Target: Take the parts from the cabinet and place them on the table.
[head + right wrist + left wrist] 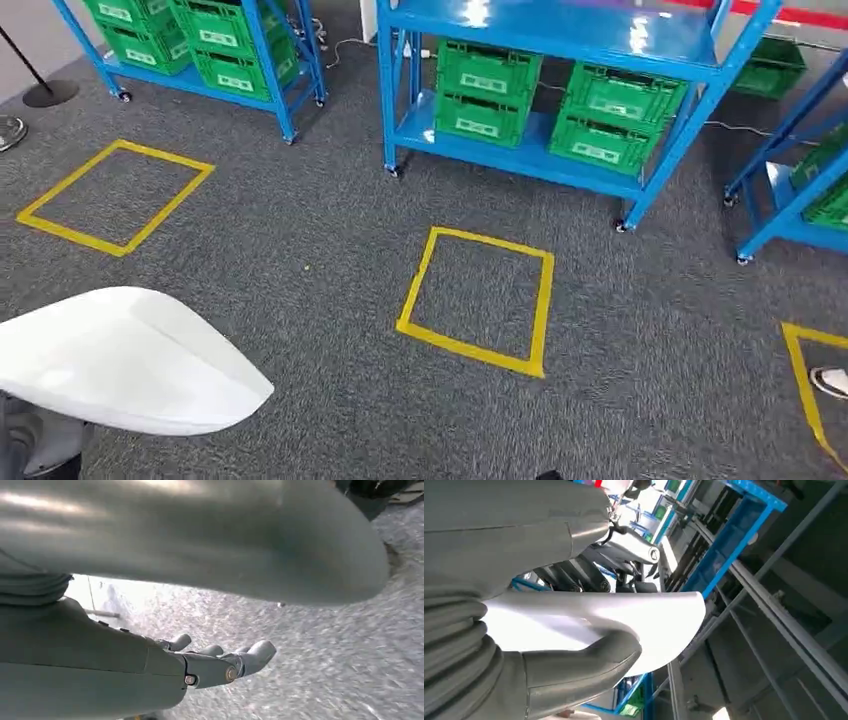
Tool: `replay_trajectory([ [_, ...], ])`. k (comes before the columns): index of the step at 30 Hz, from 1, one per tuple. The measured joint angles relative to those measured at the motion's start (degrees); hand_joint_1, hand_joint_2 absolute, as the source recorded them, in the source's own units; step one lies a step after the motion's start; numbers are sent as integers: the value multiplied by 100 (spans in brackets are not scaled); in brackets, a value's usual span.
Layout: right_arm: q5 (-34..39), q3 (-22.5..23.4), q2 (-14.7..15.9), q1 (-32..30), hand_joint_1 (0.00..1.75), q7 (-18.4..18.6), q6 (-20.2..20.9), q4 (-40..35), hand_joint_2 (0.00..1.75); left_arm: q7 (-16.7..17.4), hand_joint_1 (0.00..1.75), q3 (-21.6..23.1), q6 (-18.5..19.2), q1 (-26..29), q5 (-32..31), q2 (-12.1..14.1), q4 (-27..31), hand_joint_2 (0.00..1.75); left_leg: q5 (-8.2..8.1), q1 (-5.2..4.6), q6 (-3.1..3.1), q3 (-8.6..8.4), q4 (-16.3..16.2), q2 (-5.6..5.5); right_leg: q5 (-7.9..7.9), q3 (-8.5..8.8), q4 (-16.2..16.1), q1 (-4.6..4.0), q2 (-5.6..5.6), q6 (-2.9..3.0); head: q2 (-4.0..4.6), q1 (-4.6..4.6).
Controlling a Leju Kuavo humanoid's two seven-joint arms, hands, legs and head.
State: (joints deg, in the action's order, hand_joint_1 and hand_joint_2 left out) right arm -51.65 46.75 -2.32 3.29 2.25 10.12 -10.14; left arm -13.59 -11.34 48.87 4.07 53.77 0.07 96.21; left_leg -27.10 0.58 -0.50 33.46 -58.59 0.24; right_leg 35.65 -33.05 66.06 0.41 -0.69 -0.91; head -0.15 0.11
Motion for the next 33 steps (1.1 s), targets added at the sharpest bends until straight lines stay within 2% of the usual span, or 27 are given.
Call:
replay_trajectory([
  [1, 9, 0, 0, -12, 0, 0, -2, 0, 0, 6, 175, 4, 0, -32, 2, 0, -39, 175, 6, -3, -9, 18, -5, -80, 210, -231, 463, 3, 44, -7, 0, 2],
  [2, 13, 0, 0, -21, 0, 0, -4, 0, 0, 6, 175, 7, 0, -38, 2, 0, -72, 175, 11, -7, -12, 36, -12, -167, 336, -439, 863, 0, 58, -12, 0, 2],
  [3, 13, 0, -2, -26, 0, 0, -4, 2, 0, 13, 175, 4, 0, -37, 2, 0, -100, 175, 16, -7, -7, 48, -23, -253, 316, -538, 1020, 1, 61, -8, 0, 0],
  [4, 13, 0, -9, -27, 0, 0, -4, 0, 0, 22, 175, 7, 0, -39, 2, 2, -133, 175, 20, -6, 0, 52, -36, -349, 133, -486, 867, 7, 66, 3, 0, 0],
  [6, 13, 0, -9, -18, 0, 0, -4, 0, 0, 22, 175, 7, -2, -52, 2, 2, -164, 175, 28, -4, 18, 50, -52, -511, -388, -94, 4, 20, 128, 33, 0, 2],
  [7, 15, 0, -9, -11, 0, 0, -4, 0, 0, 22, 175, 7, 0, -62, 2, 2, -175, 175, 34, -2, 33, 54, -61, -583, -619, 135, -485, 32, 272, 46, 0, 2],
  [8, 15, 0, -11, -7, 0, 0, -4, 0, 0, 20, 175, 7, -2, -75, 2, 4, -190, 175, 45, -30, 87, 84, -71, -651, -514, 216, -690, 39, 512, 83, 0, 4],
  [10, 20, 0, -13, 2, 0, 0, -7, 0, 0, 28, 175, 7, 0, -115, 4, 17, -221, 175, 96, 3, 176, 139, -60, -789, -550, 191, -702, 10, 384, 111, 0, 4],
  [12, 20, 0, -13, 14, 0, 0, -7, 0, 0, 28, 175, 7, -2, -98, 4, 22, -234, 175, 141, 4, 278, 182, -8, -926, -589, 207, -742, 16, 252, 209, 0, 4],
  [13, 35, 0, -31, 20, 0, 13, 7, 0, 0, -5, 175, 7, -4, -86, -26, 48, -240, 175, 104, 12, 267, 200, -77, -722, -633, 224, -795, 42, 153, 268, 0, 4],
  [14, 118, 7, -33, 20, 0, 48, 64, 0, 0, -123, 175, 4, -33, -108, -182, 64, -234, 175, -38, -26, 270, 280, -253, -375, -643, 228, -810, 28, 113, 292, 0, 22],
  [15, 243, 40, -50, 10, 0, 118, 120, 0, 0, -305, 175, 0, -112, -121, -506, 81, -190, 175, -278, -24, 286, 452, -633, -183, -632, 222, -810, 13, 29, 341, 0, 28],
  [16, 377, 106, -87, -9, 0, 155, 114, 0, 0, -420, 175, 2, -220, -98, -769, 103, -84, 175, -508, -11, 303, 644, -1080, -106, -625, 219, -804, 0, -49, 352, 0, 28],
  [17, 492, 173, -123, -34, 0, 173, 67, 0, 0, -409, 175, 11, -273, -66, -785, 140, 9, 175, -685, -1, 318, 829, -1517, -80, -618, 216, -804, -14, -133, 363, 0, 26],
  [18, 544, 247, -184, -38, 0, 230, -38, 0, 0, -407, 175, 13, -291, -61, -767, 212, 72, 175, -732, 4, 335, 917, -1756, -71, -617, 216, -803, -20, -220, 365, 0, 28],
  [19, 561, 299, -261, -35, 0, 247, -139, 0, 0, -366, 175, 13, -287, -85, -696, 325, 68, 175, -640, 5, 343, 859, -1688, -56, -616, 219, -802, -25, -298, 365, 0, 28],
  [21, 632, 389, -369, -28, 0, 160, -190, 0, 0, -267, 175, 15, -267, -180, -507, 523, 55, 175, -232, 4, 337, 401, -896, 25, -601, 228, -790, -30, -461, 350, 0, 31],
  [22, 640, 435, -402, -25, 0, 95, -156, 0, 0, -262, 175, 15, -271, -230, -476, 598, 55, 175, -48, -6, 312, 103, -386, 169, -584, 243, -783, -33, -540, 337, 0, 29],
  [23, 640, 459, -420, -28, 0, 40, -88, 0, 0, -276, 175, 15, -273, -266, -474, 642, 59, 175, -109, -63, 279, -64, -36, 507, -563, 260, -772, -58, -600, 306, 0, 30],
  [24, 638, 474, -437, -25, 0, -9, -35, 2, 0, -295, 175, 17, -275, -270, -483, 649, 66, 175, -72, -82, 205, -108, -15, 423, -532, 251, -751, -79, -654, 266, 0, 20],
  [27, 623, 509, -472, 28, 0, -17, -2, 2, 0, -330, 175, 17, -271, -299, -522, 673, 50, 175, -41, -93, 135, -32, -20, 180, -533, 286, -765, -82, -860, 200, 0, 26],
  [28, 623, 522, -481, 42, 0, -20, -20, 0, 0, -321, 175, 17, -271, -353, -522, 671, 35, 175, -3, -44, 83, -44, 20, 108, -485, 280, -730, -60, -773, 143, 0, 24],
  [29, 625, 540, -489, 55, 0, -52, -24, 0, 0, -313, 175, 17, -271, -439, -520, 671, 20, 175, 11, -34, 63, -29, 23, 51, -360, 224, -562, -36, -359, 107, 0, 24],
  [30, 627, 546, -509, 56, 0, -98, -28, 2, 0, -267, 175, 22, -273, -531, -520, 664, -4, 175, 26, -23, 39, -15, 23, -12, -151, 63, -218, -27, -115, 91, 0, 15],
  [31, 629, 555, -511, 53, 0, -124, -28, 0, 0, -226, 175, 46, -288, -598, -520, 638, -24, 175, 33, -23, 28, -2, 23, -77, 71, -162, 241, -20, 3, 79, 0, 13],
  [32, 629, 564, -514, 47, 0, -142, -28, 0, 0, -192, 175, 63, -322, -639, -520, 616, -35, 175, 40, -26, 21, 12, 20, -168, 259, -420, 746, -17, 41, 72, 0, 13],
  [33, 631, 579, -516, 44, 0, -172, -28, 0, 0, -149, 175, 70, -339, -645, -520, 595, -39, 175, 43, -27, 23, 20, 11, -245, 306, -590, 1039, -18, 53, 72, 0, 13],
])
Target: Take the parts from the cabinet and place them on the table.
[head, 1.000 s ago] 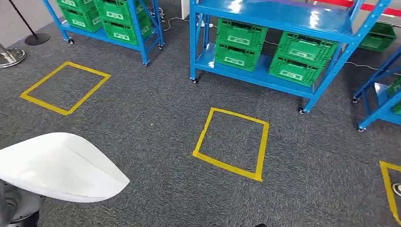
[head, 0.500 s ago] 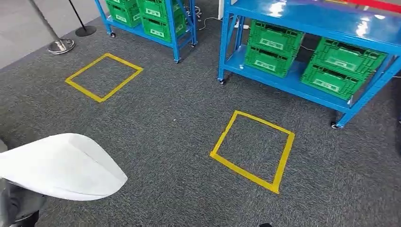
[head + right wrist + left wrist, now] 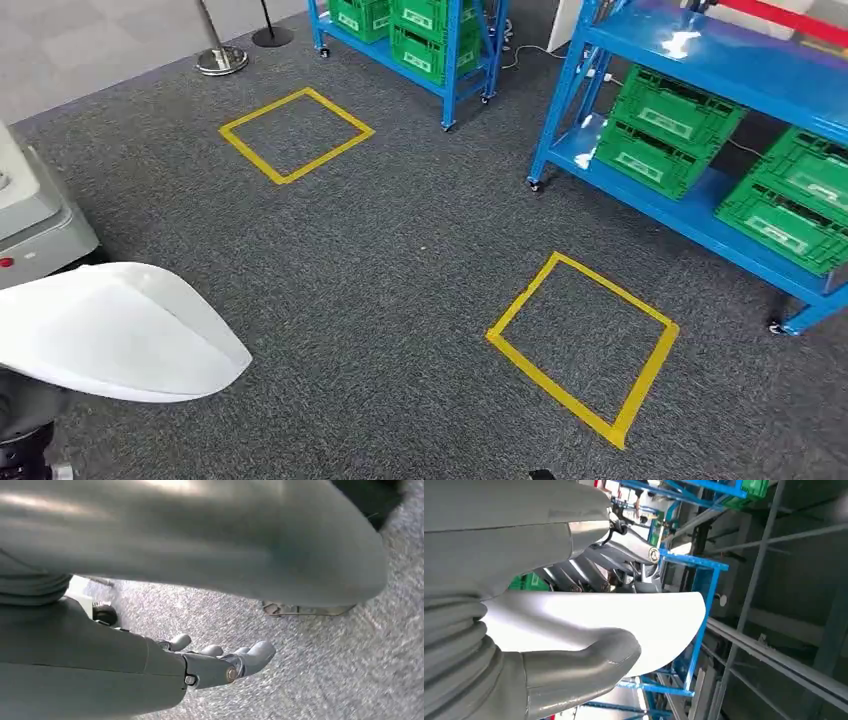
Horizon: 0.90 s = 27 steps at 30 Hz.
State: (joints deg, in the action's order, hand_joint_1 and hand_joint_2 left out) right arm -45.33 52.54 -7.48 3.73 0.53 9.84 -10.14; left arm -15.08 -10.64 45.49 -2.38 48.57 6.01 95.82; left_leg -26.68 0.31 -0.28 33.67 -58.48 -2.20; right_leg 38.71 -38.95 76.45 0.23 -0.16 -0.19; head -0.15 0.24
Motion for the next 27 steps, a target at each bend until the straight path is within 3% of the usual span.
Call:
replay_trajectory([
  [1, 5, 7, -4, -2, 0, -14, -4, 2, 0, 35, 175, 0, -24, -1, 0, -16, 0, 175, 2, 1, 4, 2, -8, -76, -90, -29, 4, 1, 7, 7, 0, 0],
  [2, 18, 9, -9, -2, 0, -16, -15, 2, 0, 81, 175, 9, -50, -7, 0, -40, 7, 175, 3, 2, 6, 2, -20, -151, -299, 67, -237, 8, 15, 15, 0, 0],
  [3, 40, 13, -9, 1, 0, -16, -35, 0, 0, 132, 175, 30, -66, -28, -11, -72, 15, 175, 4, 5, 10, 2, -36, -242, -589, 275, -705, 21, 55, 26, 0, 0],
  [4, 64, 24, -7, 4, 0, 2, -72, 0, 0, 173, 175, 61, -77, -65, -30, -99, 20, 175, 5, 11, 23, 2, -51, -325, -856, 523, -1234, 36, 163, 40, 0, 0],
  [5, 107, 55, -2, 5, 0, 50, -145, 0, 0, 188, 175, 120, -83, -108, -83, -136, 15, 175, 10, 23, 55, 24, -59, -406, -916, 710, -1666, 72, 556, 56, 0, 2],
  [6, 129, 99, 0, 3, 0, 103, -184, 0, 0, 184, 175, 166, -83, -145, -145, -162, 9, 175, 17, -2, 110, 47, -82, -489, -918, 702, -1720, 51, 571, 47, 0, 4],
  [7, 155, 127, 0, 22, 0, 122, -212, 0, 0, 153, 175, 210, -83, -166, -230, -186, -7, 175, 44, 13, 156, 79, -55, -544, -927, 706, -1711, 43, 457, 62, 0, 2],
  [9, 188, 166, 11, 40, 0, 203, -251, 0, 0, 33, 175, 267, -83, -166, -321, -208, -30, 175, 104, 47, 255, 96, 7, -686, -955, 706, -1718, 3, 352, 132, 0, 4],
  [10, 214, 188, 11, 37, 0, 218, -277, 0, 0, -36, 175, 271, -81, -161, -354, -203, -37, 175, 105, 39, 271, 152, -9, -667, -1007, 724, -1800, 56, 256, 203, 0, 4],
  [11, 217, 206, 13, 36, 0, 225, -289, 0, 0, -93, 175, 271, -66, -149, -367, -203, -37, 175, 29, 17, 259, 193, -109, -255, -1025, 740, -1837, 40, 170, 250, 0, 4],
  [12, 251, 246, 22, 23, 0, 222, -299, 0, 0, -135, 175, 275, -42, -161, -384, -201, -37, 175, -156, 6, 274, 322, -368, 4, -1028, 737, -1842, 30, 95, 294, 0, 35],
  [13, 271, 271, 28, 5, 0, 229, -308, 0, 0, -166, 175, 284, -20, -154, -387, -201, -39, 175, -401, 11, 299, 522, -805, 124, -1023, 730, -1841, 13, 8, 308, 0, 37],
  [14, 299, 297, 35, -14, 0, 221, -325, 0, 0, -188, 175, 291, 19, -130, -395, -201, -50, 175, -622, 22, 321, 734, -1291, 159, -1015, 727, -1841, -3, -93, 320, 0, 37],
  [15, 322, 315, 39, -29, 0, 203, -334, 0, 0, -214, 175, 293, 41, -97, -435, -201, -52, 175, -748, 27, 335, 881, -1641, 168, -1012, 722, -1839, -16, -184, 324, 0, 39],
  [16, 326, 347, 42, -43, 0, 159, -332, 0, 0, -268, 175, 295, 54, -33, -494, -203, -50, 175, -738, 30, 347, 919, -1779, 180, -1009, 721, -1838, -22, -282, 326, 0, 37],
  [17, 321, 361, 44, -48, 0, 148, -330, 0, 0, -304, 175, 297, 61, 27, -507, -206, -46, 175, -620, 31, 349, 811, -1623, 197, -1006, 723, -1837, -24, -355, 321, 0, 39],
  [18, 304, 374, 46, -48, 0, 150, -323, 0, 0, -326, 175, 299, 76, 83, -494, -206, -28, 175, -428, 31, 343, 584, -1249, 232, -998, 726, -1833, -25, -433, 312, 0, 39],
  [19, 282, 387, 46, -46, 0, 155, -321, 0, 0, -328, 175, 299, 96, 122, -428, -203, -4, 175, -195, 29, 332, 244, -672, 352, -984, 733, -1820, -25, -514, 299, 0, 37],
  [20, 271, 391, 48, -45, 0, 170, -326, 0, 0, -328, 175, 302, 116, 132, -367, -199, 18, 175, -66, 18, 310, -58, -161, 625, -959, 748, -1792, -41, -587, 273, 0, 39],
  [21, 271, 394, 57, -50, 0, 172, -332, 0, 0, -321, 175, 302, 120, 120, -319, -195, 26, 175, -150, -60, 250, -97, -40, 738, -922, 739, -1760, -84, -650, 233, 0, 39],
  [22, 269, 396, 61, -48, 0, 174, -332, 0, 0, -312, 175, 304, 124, 138, -286, -197, 44, 175, -108, -31, 173, -102, -34, 627, -916, 744, -1756, -84, -715, 213, 0, 20],
  [25, 267, 396, 63, -21, 0, 183, -332, 0, 0, -290, 175, 304, 129, 189, -243, -164, 59, 175, -73, -44, 81, -62, -13, 391, -901, 787, -1763, -77, -930, 135, 0, 24],
  [26, 265, 396, 70, -9, 0, 183, -332, 0, 0, -290, 175, 304, 129, 209, -238, -162, 72, 175, -46, -5, 47, -73, 8, 333, -829, 777, -1673, -31, -652, 74, 0, 22],
  [27, 267, 398, 74, -10, 0, 179, -332, 0, 0, -293, 175, 304, 131, 196, -227, -162, 87, 175, -35, 7, 26, -60, 9, 278, -668, 671, -1451, -22, -317, 51, 0, 20],
])
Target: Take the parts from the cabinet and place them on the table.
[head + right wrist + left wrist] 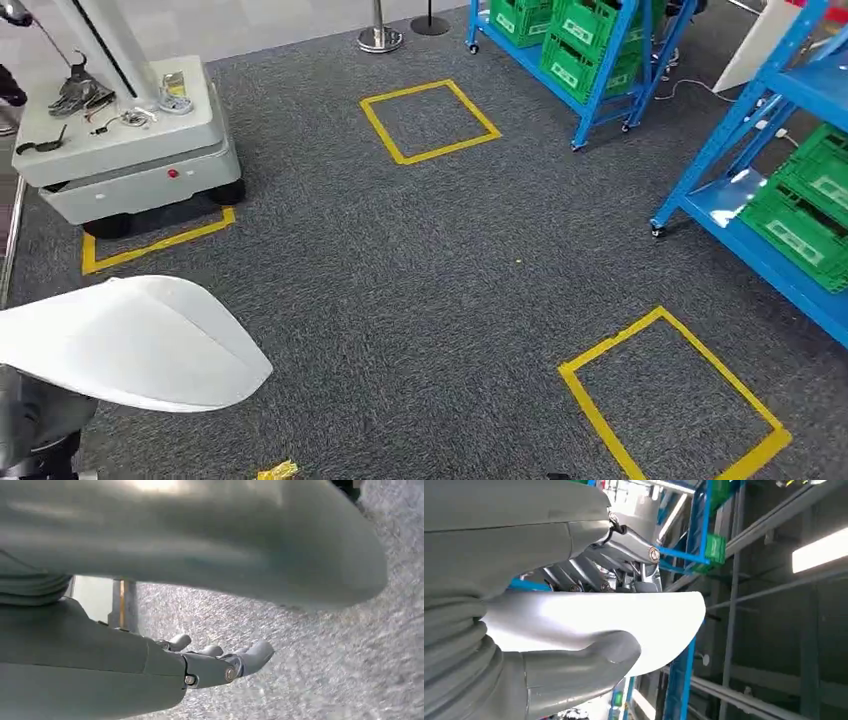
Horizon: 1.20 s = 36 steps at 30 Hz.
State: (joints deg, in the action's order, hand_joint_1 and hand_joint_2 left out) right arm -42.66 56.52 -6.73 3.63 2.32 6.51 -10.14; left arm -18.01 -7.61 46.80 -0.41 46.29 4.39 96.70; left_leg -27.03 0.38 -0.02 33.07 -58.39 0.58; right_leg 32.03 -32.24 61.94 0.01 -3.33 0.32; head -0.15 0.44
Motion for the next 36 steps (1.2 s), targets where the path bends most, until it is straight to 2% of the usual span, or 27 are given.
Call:
replay_trajectory([
  [1, -2, 0, -2, -8, 0, 0, 4, 0, 0, 4, 175, -2, 0, -7, -2, 0, 2, 175, 14, 5, -25, 10, -1, -61, 236, -192, 420, 16, 199, -15, 0, -13],
  [2, -2, 0, -2, -22, 0, 9, -4, 0, 0, 9, 175, 0, 0, -2, -2, 0, 2, 175, 21, 3, -36, 25, -3, -133, 463, -432, 912, 28, 284, -26, 0, -13],
  [3, -2, 0, 0, -38, 0, 7, -7, 0, 0, 7, 175, 0, 0, 4, -2, -2, 2, 175, 25, 1, -41, 43, -13, -222, 594, -640, 1324, 29, 304, -33, 0, -13],
  [4, -13, 0, 0, -45, 0, 3, -11, 0, 0, 2, 175, 0, 0, 15, -4, -7, 2, 175, 27, 1, -38, 58, -30, -315, 581, -744, 1493, 29, 312, -28, 0, -13],
  [5, -112, 0, 0, -52, 0, -68, 13, 0, 0, -75, 175, -2, 0, 34, -61, -7, 2, 175, 32, 5, -29, 66, -46, -416, 437, -701, 1376, 35, 323, -25, 0, -13],
  [7, -379, -57, 42, -54, 0, -263, 96, 0, 0, -453, 175, -96, 18, 189, -175, -4, 13, 175, 32, 14, -3, 61, -67, -582, -66, -280, 489, 67, 405, -12, 0, -13],
  [8, -424, -89, 81, -55, 0, -302, 133, 0, 0, -618, 175, -172, 48, 285, -177, -2, 13, 175, 29, 20, 29, 64, -80, -637, -271, -25, -23, 94, 575, -21, 0, -13],
  [9, -457, -114, 92, -63, 0, -313, 155, 0, 0, -691, 175, -225, 63, 367, -175, 9, 13, 175, 32, 1, 81, 94, -93, -695, -180, 36, -171, 82, 814, -48, 0, -9],
  [13, -479, -160, 131, -47, 0, -319, 155, 0, 0, -723, 175, -348, 72, 560, -190, 53, 24, 175, 127, 37, 259, 190, -19, -966, -276, 44, -254, 42, 518, 137, 0, -13],
  [14, -479, -162, 136, -41, 0, -317, 153, 0, 0, -721, 175, -372, 72, 599, -190, 63, 26, 175, 84, 37, 257, 206, -94, -740, -319, 55, -301, 58, 415, 204, 0, -11],
  [15, -479, -162, 149, -48, 0, -304, 151, 0, 0, -719, 175, -389, 72, 589, -190, 63, 28, 175, -57, 3, 263, 283, -255, -430, -319, 56, -320, 49, 361, 243, 0, 2],
  [16, -470, -162, 162, -59, 0, -247, 146, 0, 0, -688, 175, -389, 70, 553, -188, 63, 28, 175, -294, 3, 281, 453, -621, -240, -318, 48, -319, 32, 276, 267, 0, 13],
  [18, -452, -162, 194, -80, 0, -66, 138, 0, 0, -590, 175, -389, 50, 498, -188, 59, 28, 175, -708, 17, 304, 835, -1512, -116, -310, 29, -311, -1, 95, 282, 0, 13],
  [19, -444, -162, 210, -81, 0, 0, 131, 0, 0, -558, 175, -391, 20, 482, -186, 59, 31, 175, -773, 17, 310, 933, -1774, -102, -310, 21, -307, -10, 8, 283, 0, 13],
  [20, -435, -162, 216, -77, 0, 50, 114, 0, 0, -529, 175, -404, -20, 480, -159, 61, 55, 175, -714, 17, 310, 900, -1771, -88, -308, 15, -300, -13, -74, 283, 0, 13],
  [22, -428, -162, 223, -70, 0, 114, 111, 0, 0, -494, 175, -468, -61, 486, -92, 94, 179, 175, -312, 16, 295, 426, -1006, -16, -296, 12, -282, -15, -233, 277, -2, 13],
  [23, -428, -162, 223, -70, 0, 114, 111, 0, 0, -492, 175, -488, -72, 495, -87, 114, 228, 175, -118, 8, 276, 112, -472, 137, -279, 22, -268, -15, -299, 265, 0, 13],
  [24, -431, -162, 223, -74, 0, 90, 111, 0, 0, -487, 175, -546, -109, 502, -96, 157, 332, 175, -178, -40, 244, -65, -86, 533, -260, 44, -258, -38, -358, 241, 0, 15],
  [25, -437, -162, 223, -76, 0, 48, 118, 0, 0, -487, 175, -586, -136, 516, -136, 170, 389, 175, -158, -64, 175, -65, -64, 520, -238, 48, -240, -68, -401, 210, 0, 4],
  [28, -529, -166, 221, -56, 0, -179, 179, 0, 0, -549, 175, -834, -343, 690, -214, 279, 668, 175, -138, -79, 85, -11, -67, 270, -234, 103, -285, -50, -601, 135, 0, 4],
  [29, -580, -181, 221, -45, 0, -227, 212, 0, 0, -551, 175, -947, -427, 725, -233, 332, 759, 175, -90, -39, 31, -101, -9, 165, -198, 119, -276, -76, -672, 86, 0, 4],
  [30, -616, -209, 221, -37, 0, -249, 234, 0, 0, -548, 175, -1035, -492, 735, -265, 352, 832, 175, -66, -6, 14, -87, 10, 94, -124, 114, -172, -26, -309, 36, 0, -6],
  [31, -636, -236, 212, -38, 0, -286, 247, 2, 0, -533, 175, -1095, -558, 703, -278, 389, 890, 175, -41, 10, -18, -74, 8, 18, 92, -22, 143, -3, 79, 14, 0, -13],
  [32, -640, -258, 197, -37, 0, -315, 256, 2, 0, -492, 175, -1134, -621, 698, -319, 409, 942, 175, -33, 16, -28, -66, 8, -59, 307, -202, 547, 15, 245, -2, 0, -26],
  [34, -632, -260, 195, -44, 0, -356, 256, 2, 0, -411, 175, -1185, -713, 698, -385, 454, 999, 175, -29, 15, -33, -54, -3, -240, 661, -667, 1483, 28, 325, -25, 0, -26],
  [35, -614, -262, 192, -45, 0, -391, 256, 2, 0, -369, 175, -1209, -750, 686, -422, 470, 1019, 175, -27, 15, -30, -53, -13, -339, 624, -779, 1643, 27, 328, -25, 0, -26],
  [36, -590, -260, 186, -44, 0, -411, 254, 2, 0, -341, 175, -1217, -787, 660, -494, 470, 1036, 175, -28, 16, -27, -53, -27, -429, 440, -741, 1493, 31, 332, -22, 0, -26],
])
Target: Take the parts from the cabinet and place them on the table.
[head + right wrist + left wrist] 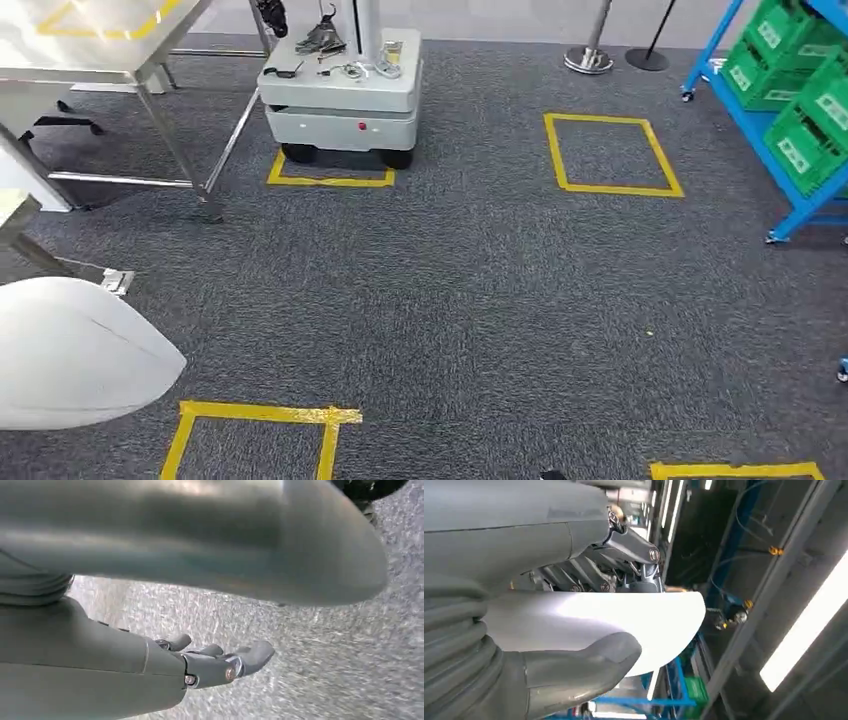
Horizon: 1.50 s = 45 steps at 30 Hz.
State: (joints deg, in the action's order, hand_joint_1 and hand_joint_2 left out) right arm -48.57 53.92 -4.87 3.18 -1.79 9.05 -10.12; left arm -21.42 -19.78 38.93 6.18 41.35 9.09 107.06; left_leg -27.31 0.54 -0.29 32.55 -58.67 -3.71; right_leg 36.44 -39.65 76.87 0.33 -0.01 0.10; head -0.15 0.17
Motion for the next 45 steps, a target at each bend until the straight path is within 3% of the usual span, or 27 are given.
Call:
replay_trajectory([
  [2, 7, -2, -4, 17, 0, 13, -13, -2, 0, 28, 175, 0, -66, -77, -173, -15, 39, 175, -5, 10, 26, -1, -26, -184, -566, 396, -936, 19, 72, 24, 0, 0],
  [3, 4, -2, -4, 23, 0, 43, -22, 0, 0, 15, 175, 0, -107, -99, -268, -31, 72, 175, -11, 19, 55, 3, -39, -254, -801, 632, -1466, 43, 296, 24, 0, 0],
  [4, 0, -2, -9, 21, 0, 85, -31, 0, 0, -5, 175, 0, -131, -116, -349, -46, 109, 175, -17, -2, 102, 37, -63, -312, -731, 709, -1670, 58, 549, 18, 0, 4],
  [8, -107, -44, -35, 35, 0, 225, -7, 0, 0, -123, 175, -42, -269, -117, -599, -59, 273, 175, 49, 39, 286, 148, 8, -589, -800, 707, -1732, 18, 241, 134, 0, 4],
  [9, -118, -48, -53, 45, 0, 229, 4, -2, 0, -142, 175, -94, -286, -112, -603, -44, 295, 175, 20, 38, 290, 154, -44, -420, -845, 711, -1796, 44, 149, 197, 0, 7],
  [10, -116, -50, -52, 44, 0, 245, 2, -2, 0, -151, 175, -142, -291, -155, -545, -17, 297, 175, -141, 1, 305, 234, -217, -9, -854, 719, -1823, 34, 81, 235, 0, 20],
  [11, -92, -48, -52, 39, 0, 297, -11, -2, 0, -149, 175, -155, -291, -219, -467, 18, 284, 175, -395, 1, 332, 414, -586, 204, -858, 712, -1825, 23, -5, 258, 0, 26],
  [13, -33, -48, -52, 17, 0, 387, -20, -2, 0, -151, 175, -157, -282, -319, -306, 85, 217, 175, -805, 18, 367, 801, -1468, 320, -848, 699, -1821, 0, -188, 278, 0, 26],
  [14, -4, -48, -52, 14, 0, 409, -33, -2, 0, -151, 175, -157, -282, -362, -284, 114, 177, 175, -855, 21, 379, 901, -1716, 331, -845, 695, -1818, -4, -279, 282, 0, 26],
  [15, 26, -48, -55, 15, 0, 420, -33, -2, 0, -155, 175, -155, -308, -421, -280, 133, 131, 175, -778, 22, 387, 862, -1687, 344, -842, 694, -1811, -5, -369, 279, 0, 26],
  [17, 120, -41, -85, 27, 0, 396, -33, 0, 0, -177, 175, -146, -444, -587, -326, 138, 65, 175, -333, 24, 382, 403, -878, 429, -824, 698, -1790, 0, -537, 259, 0, 26],
  [18, 129, -37, -96, 40, 0, 395, -31, -2, 0, -190, 175, -142, -517, -671, -384, 138, 48, 175, -135, 23, 377, 118, -374, 573, -808, 704, -1767, -2, -603, 242, 0, 26],
  [19, 129, -35, -101, 50, 0, 396, -26, -2, 0, -216, 175, -125, -605, -758, -458, 138, 26, 175, -155, -5, 323, -34, -21, 881, -790, 707, -1750, -22, -660, 214, 0, 26],
  [23, 140, -31, -153, 73, 0, 404, 4, -2, 0, -435, 175, -37, -773, -910, -675, 105, -39, 175, -78, -37, 167, 35, -25, 612, -785, 769, -1775, -44, -898, 88, 0, 20],
  [24, 144, -31, -160, 75, 0, 404, 2, 0, 0, -461, 175, -33, -778, -952, -679, 103, -46, 175, -36, 17, 113, -39, 22, 535, -747, 763, -1757, -38, -861, 34, 0, 17],
  [26, 164, -28, -173, 71, 0, 402, 2, 0, 0, -494, 175, 11, -778, -1051, -684, 90, -59, 175, 2, 36, 58, -9, 32, 422, -446, 599, -1315, 13, -177, -36, 0, 9],
  [28, 166, -26, -184, 46, 0, 404, 4, 0, 0, -487, 175, 70, -778, -1069, -701, 50, -87, 175, 11, 34, 45, 12, 27, 262, -6, 131, -348, 12, -17, -59, 0, 4],
  [29, 171, -26, -184, 37, 0, 404, 2, 0, 0, -488, 175, 79, -780, -1072, -701, 44, -101, 175, 12, 30, 45, 21, 15, 180, 55, -31, -44, 9, -8, -60, 0, 2],
  [31, 171, -26, -184, 23, 0, 404, 2, 0, 0, -488, 175, 83, -778, -1075, -702, 35, -125, 175, 10, 29, 48, 26, -15, 15, -213, -2, -207, 12, 4, -38, 0, 2],
  [33, 171, -26, -184, 22, 0, 404, 2, 0, 0, -492, 175, 85, -780, -1093, -704, 24, -127, 175, -2, 34, 72, 25, -36, -165, -793, 443, -1235, 19, 153, 8, 0, 2],
  [34, 171, -24, -179, 19, 0, 402, 4, 0, 0, -503, 175, 85, -780, -1102, -701, 15, -129, 175, -5, 61, 93, 41, -43, -224, -886, 603, -1651, 31, 510, 42, 0, 4],
  [35, 171, -24, -179, 10, 0, 402, 4, 0, 0, -518, 175, 87, -778, -1131, -702, 13, -129, 175, -2, 19, 152, 86, -70, -309, -848, 637, -1723, 49, 697, 39, 0, 9],
  [39, 101, -24, -196, 10, 0, 280, 68, 0, 0, -588, 175, 79, -782, -1123, -678, 78, -118, 175, 84, 91, 344, 180, 38, -610, -895, 672, -1804, 39, 329, 148, 0, -4],
  [41, 72, -24, -199, 9, 0, 201, 87, 0, 0, -619, 175, 35, -780, -1095, -634, 144, -120, 175, -153, 39, 361, 308, -279, 101, -919, 714, -1878, 40, 144, 242, 0, 26],
  [42, 59, -24, -199, 1, 0, 201, 87, 0, 0, -640, 175, 31, -780, -1086, -614, 149, -118, 175, -399, 41, 388, 506, -688, 261, -916, 712, -1878, 27, 42, 252, 0, 33],
  [44, 13, -24, -199, -9, 0, 229, 76, 0, 0, -682, 175, 22, -780, -964, -632, 146, -109, 175, -752, 57, 414, 889, -1523, 337, -896, 711, -1873, 8, -151, 274, 0, 31],
  [45, -20, -24, -199, -12, 0, 232, 77, 0, 0, -691, 175, -9, -782, -894, -693, 144, -72, 175, -764, 56, 422, 960, -1699, 340, -889, 710, -1869, 7, -242, 271, 0, 31],
])
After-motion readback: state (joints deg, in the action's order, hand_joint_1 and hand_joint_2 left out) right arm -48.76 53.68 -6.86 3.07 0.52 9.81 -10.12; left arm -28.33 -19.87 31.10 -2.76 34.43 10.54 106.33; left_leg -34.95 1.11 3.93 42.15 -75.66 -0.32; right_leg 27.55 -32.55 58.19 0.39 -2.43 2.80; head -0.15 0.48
